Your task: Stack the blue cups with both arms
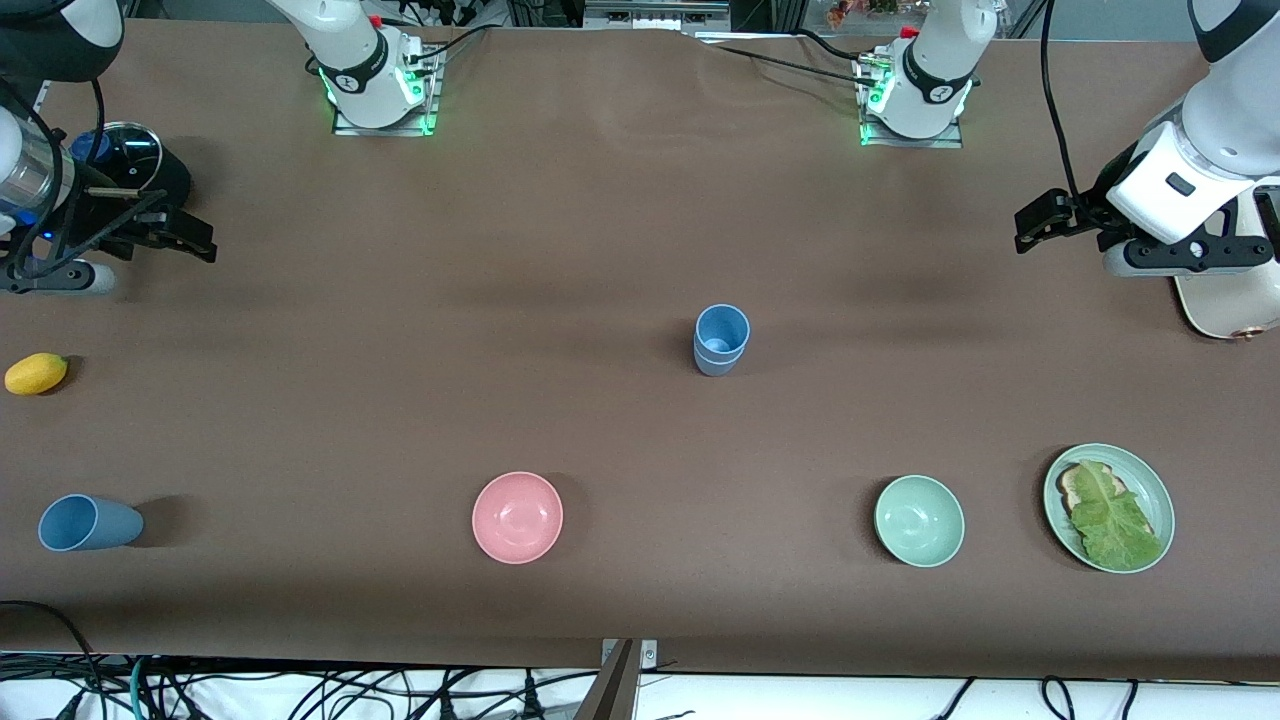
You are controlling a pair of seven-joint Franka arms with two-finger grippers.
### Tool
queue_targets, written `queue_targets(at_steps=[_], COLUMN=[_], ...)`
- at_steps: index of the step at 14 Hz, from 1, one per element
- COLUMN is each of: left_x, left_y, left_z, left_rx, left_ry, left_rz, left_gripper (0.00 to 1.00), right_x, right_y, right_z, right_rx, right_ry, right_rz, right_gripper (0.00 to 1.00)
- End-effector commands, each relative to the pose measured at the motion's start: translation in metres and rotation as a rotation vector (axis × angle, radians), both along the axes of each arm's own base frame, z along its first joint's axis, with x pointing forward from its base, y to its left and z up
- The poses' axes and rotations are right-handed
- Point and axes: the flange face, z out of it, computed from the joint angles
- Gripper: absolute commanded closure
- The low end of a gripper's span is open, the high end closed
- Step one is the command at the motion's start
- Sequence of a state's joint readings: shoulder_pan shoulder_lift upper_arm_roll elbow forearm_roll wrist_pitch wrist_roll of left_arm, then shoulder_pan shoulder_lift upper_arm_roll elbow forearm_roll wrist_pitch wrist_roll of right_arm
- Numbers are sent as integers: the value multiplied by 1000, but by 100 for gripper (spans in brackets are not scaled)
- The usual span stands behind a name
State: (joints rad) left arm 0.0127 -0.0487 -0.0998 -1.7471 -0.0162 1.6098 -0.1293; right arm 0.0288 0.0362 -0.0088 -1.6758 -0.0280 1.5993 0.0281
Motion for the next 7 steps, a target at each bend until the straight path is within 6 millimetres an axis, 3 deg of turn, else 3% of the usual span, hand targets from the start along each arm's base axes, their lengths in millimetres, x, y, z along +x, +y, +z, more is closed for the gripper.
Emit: queue_targets(at_steps=[1,7], left_x=[4,4], left_y=[1,2], left_z=[5,5], left_rx=[1,1], left_ry=[5,6], left_rz=[-17,-17], left_gripper=[0,0], right_x=[3,3], right_y=[1,2], right_z=[4,1], right_rx=[11,11], right_ry=[10,16], right_rz=[-8,-8], right_gripper=[0,0])
